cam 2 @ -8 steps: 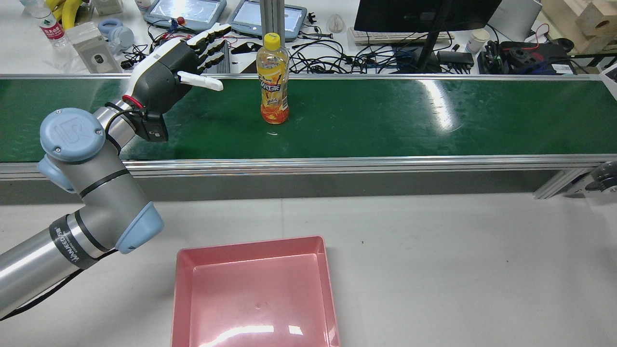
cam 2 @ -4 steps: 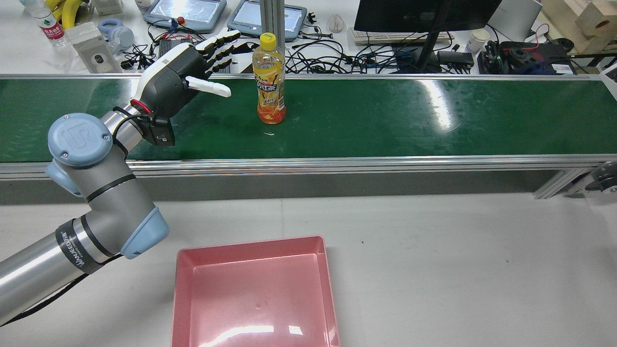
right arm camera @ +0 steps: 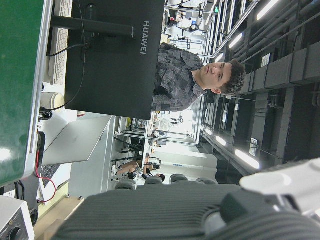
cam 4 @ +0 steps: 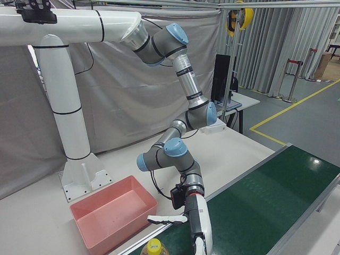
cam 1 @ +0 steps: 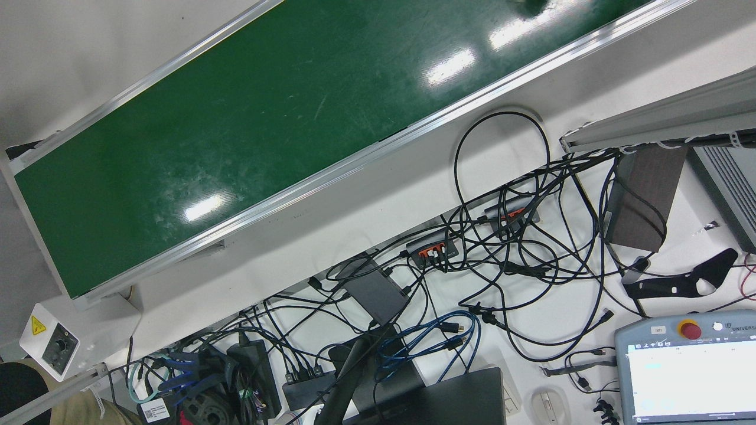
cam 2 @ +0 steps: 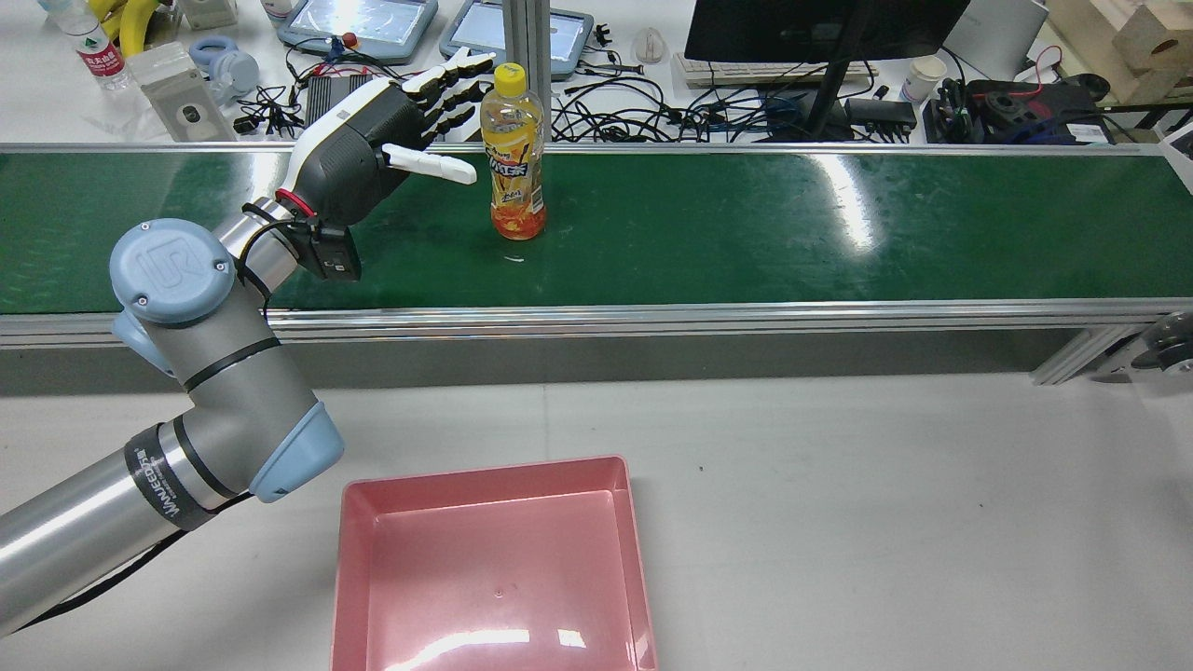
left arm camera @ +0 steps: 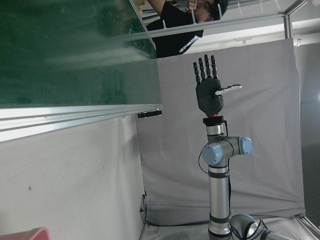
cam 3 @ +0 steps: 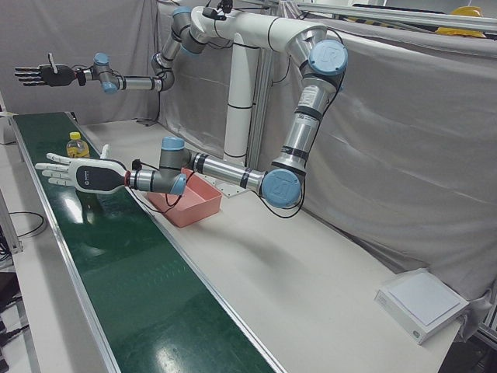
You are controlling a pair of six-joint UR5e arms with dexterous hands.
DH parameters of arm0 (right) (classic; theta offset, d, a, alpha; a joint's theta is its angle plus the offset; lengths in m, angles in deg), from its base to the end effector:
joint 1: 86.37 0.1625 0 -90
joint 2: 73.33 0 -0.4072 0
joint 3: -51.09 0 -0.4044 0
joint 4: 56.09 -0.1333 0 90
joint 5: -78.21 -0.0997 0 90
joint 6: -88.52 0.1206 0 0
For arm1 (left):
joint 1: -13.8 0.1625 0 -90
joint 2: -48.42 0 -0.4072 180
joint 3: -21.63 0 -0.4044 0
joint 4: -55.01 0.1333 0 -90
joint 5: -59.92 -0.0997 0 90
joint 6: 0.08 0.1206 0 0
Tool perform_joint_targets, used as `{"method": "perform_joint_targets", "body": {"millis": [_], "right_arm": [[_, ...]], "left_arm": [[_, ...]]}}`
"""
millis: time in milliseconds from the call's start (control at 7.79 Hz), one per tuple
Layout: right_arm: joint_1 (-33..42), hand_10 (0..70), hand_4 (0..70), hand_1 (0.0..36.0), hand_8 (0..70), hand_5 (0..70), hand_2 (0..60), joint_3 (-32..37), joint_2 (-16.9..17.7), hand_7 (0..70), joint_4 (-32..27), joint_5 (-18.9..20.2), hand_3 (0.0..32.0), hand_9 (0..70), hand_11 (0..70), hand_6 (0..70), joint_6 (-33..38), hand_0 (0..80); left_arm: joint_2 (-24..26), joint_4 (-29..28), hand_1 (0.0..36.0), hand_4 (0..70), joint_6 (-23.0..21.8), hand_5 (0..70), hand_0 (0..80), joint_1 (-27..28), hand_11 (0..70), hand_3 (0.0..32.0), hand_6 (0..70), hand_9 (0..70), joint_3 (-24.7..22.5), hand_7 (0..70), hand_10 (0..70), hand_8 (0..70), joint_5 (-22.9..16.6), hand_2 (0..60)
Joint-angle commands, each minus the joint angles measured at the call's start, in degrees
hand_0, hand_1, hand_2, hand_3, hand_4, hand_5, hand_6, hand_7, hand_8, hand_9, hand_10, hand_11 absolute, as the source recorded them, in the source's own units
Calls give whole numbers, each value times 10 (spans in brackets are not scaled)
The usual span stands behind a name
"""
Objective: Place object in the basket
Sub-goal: 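Close the left hand fingers around the juice bottle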
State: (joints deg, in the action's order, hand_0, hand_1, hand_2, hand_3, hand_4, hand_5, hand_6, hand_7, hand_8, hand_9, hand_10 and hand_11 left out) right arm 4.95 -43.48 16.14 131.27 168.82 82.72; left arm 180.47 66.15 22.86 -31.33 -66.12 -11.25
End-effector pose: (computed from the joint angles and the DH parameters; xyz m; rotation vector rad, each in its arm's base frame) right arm 0.1440 -0.5200 0.6381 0.1207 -2.1307 2.2178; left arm 0.3939 -0.6399 0.2387 -0.2266 2.4201 -1.4144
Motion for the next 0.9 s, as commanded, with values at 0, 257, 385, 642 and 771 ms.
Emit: {"method": "perform_joint_targets", "body": {"millis": [0, 257, 385, 642, 771], "right_arm": [[0, 0, 0, 0, 0, 0, 0, 0, 0, 0, -1, 0, 0, 0, 0, 0, 0, 0], [0, 0, 0, 0, 0, 0, 0, 0, 0, 0, 0, 0, 0, 0, 0, 0, 0, 0], [0, 0, 0, 0, 0, 0, 0, 0, 0, 0, 0, 0, 0, 0, 0, 0, 0, 0], [0, 0, 0, 0, 0, 0, 0, 0, 0, 0, 0, 0, 0, 0, 0, 0, 0, 0], [0, 0, 0, 0, 0, 0, 0, 0, 0, 0, -1, 0, 0, 0, 0, 0, 0, 0]], "left_arm": [[21, -24, 133, 156, -3, 134, 540, 0, 102, 0, 14, 76, 39, 2, 59, 71, -5, 0], [51, -41, 127, 152, -4, 135, 537, 0, 94, 0, 11, 76, 79, 1, 54, 70, -8, 0], [51, -41, 125, 152, -4, 134, 535, 0, 97, 0, 12, 77, 79, 1, 56, 71, -8, 0], [49, -41, 122, 153, -4, 134, 535, 1, 94, 0, 11, 79, 78, 1, 54, 73, -8, 0], [48, -40, 124, 153, -4, 136, 535, 1, 95, 0, 10, 79, 77, 3, 55, 73, -9, 0]]}}
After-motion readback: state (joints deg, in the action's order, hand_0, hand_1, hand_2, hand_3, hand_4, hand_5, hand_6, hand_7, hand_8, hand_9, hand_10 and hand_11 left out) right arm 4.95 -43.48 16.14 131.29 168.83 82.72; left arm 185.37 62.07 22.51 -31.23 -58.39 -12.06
